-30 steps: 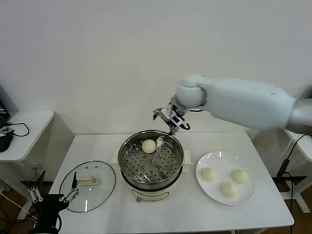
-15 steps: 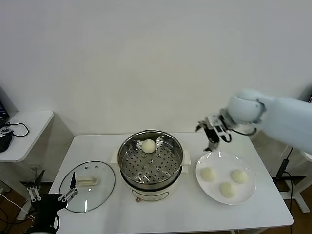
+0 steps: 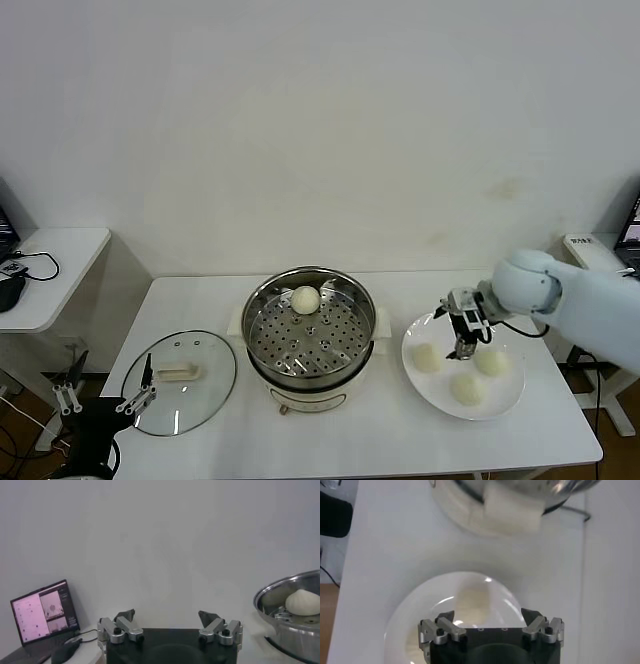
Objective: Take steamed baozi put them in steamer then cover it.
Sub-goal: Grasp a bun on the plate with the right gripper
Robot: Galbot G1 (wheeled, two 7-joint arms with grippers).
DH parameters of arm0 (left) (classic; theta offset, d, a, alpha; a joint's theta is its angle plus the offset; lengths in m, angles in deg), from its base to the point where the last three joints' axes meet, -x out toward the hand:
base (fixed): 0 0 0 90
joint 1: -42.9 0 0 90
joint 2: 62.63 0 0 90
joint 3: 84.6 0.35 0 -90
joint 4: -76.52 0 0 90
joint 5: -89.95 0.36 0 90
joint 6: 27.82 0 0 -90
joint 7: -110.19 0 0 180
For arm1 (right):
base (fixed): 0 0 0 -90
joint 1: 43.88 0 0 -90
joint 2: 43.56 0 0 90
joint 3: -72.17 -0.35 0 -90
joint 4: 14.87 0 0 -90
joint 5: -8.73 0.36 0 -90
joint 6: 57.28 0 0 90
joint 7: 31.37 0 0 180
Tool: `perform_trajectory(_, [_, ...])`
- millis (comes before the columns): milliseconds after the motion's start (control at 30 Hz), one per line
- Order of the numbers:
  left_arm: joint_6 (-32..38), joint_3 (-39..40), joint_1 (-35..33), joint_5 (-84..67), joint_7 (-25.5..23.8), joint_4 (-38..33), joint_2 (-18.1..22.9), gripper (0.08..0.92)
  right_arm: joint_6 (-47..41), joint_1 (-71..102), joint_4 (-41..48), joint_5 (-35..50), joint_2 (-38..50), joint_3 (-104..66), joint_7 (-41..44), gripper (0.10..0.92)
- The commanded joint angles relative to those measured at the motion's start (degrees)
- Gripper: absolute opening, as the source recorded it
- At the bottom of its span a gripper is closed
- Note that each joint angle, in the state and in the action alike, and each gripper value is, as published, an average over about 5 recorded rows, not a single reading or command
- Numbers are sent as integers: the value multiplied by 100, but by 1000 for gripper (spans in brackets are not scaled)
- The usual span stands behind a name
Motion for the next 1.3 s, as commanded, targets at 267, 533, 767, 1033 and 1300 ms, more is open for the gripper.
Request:
perform_trajectory(267, [-14,-53,-2,-2,-4,30,21,823,-14,1777,864,-622,-495,-1040,-142,823])
perform_trajectory(533, [-13,-53,-8,10,-5,47,20,823,94,1946,1285,-713,-867,-1275,-275,823])
perform_trajectory(767, [-10,-51,2,15,-5,66,25,823,134,1955,1501,-742,-1075,-1375,-361,823])
perform_trajectory(1033, [-7,-42,-1,21,-7,70,40,823,118,1971,1663,-790,-1207,-1398,-350,823])
perform_trajectory(1300, [-6,-43,-8,26,-2,52,50,823,106,2040,1778,-918,-1282,-1485,-270,786])
